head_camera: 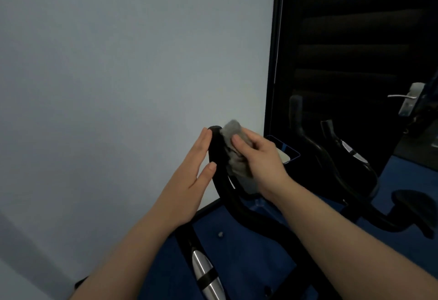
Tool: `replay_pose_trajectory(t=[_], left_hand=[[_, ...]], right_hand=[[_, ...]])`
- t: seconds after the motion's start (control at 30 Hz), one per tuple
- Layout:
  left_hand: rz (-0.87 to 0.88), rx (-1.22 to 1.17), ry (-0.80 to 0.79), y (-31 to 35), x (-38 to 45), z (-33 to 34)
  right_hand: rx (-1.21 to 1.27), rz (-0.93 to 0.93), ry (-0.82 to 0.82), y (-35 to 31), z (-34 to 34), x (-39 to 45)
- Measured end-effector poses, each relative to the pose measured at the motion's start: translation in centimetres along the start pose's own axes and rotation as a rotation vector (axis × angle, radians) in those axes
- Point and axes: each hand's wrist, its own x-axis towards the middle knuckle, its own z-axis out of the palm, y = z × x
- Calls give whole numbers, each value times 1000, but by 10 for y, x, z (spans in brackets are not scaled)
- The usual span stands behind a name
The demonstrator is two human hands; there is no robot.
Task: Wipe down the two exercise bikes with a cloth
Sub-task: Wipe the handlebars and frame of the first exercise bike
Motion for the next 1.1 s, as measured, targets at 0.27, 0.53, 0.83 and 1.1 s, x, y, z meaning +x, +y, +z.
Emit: replay_pose_trajectory(t=[0.27,0.53,0.83,1.1], left_hand=[[-10,-16,26,0,0,0],[-76,-90,59,2,-5,0],[-95,-65,84,5,-7,1],[-134,-136,87,2,-6,2]], right_hand=[[-89,135,-156,18,-16,-10],[-89,-76,41,21,14,-17],[-533,-350,15,-21,28,10],[-597,-306,70,22,-3,-40]])
